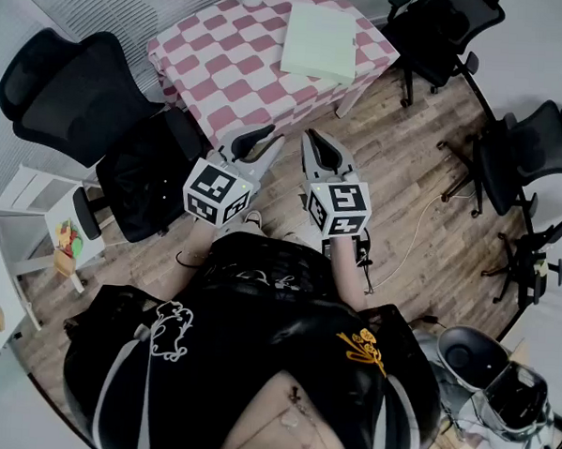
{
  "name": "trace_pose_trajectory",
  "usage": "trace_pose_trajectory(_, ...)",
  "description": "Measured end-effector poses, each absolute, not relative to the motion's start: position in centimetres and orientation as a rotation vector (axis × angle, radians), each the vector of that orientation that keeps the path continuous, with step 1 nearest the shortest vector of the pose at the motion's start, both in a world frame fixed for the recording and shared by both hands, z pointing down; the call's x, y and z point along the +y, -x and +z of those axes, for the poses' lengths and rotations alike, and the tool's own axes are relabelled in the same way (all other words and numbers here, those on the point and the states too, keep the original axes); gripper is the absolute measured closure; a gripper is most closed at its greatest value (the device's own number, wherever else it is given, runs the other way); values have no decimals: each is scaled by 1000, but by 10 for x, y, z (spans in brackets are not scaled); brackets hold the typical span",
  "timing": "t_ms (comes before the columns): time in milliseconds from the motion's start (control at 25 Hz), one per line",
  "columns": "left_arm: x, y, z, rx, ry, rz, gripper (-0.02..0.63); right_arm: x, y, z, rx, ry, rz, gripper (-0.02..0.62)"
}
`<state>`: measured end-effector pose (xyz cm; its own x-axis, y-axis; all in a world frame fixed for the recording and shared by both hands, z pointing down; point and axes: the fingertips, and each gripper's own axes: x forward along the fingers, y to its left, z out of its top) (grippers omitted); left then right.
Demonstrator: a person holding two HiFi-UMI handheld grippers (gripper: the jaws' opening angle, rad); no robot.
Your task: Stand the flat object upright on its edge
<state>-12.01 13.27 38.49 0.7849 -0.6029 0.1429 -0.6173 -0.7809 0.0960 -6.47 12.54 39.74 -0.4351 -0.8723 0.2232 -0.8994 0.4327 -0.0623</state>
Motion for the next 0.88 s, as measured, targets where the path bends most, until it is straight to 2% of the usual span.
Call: trace_pose_trajectory(880, 94, 164, 408, -856, -2838, 200, 512, 96, 98, 419, -2422, -1675, 338, 566)
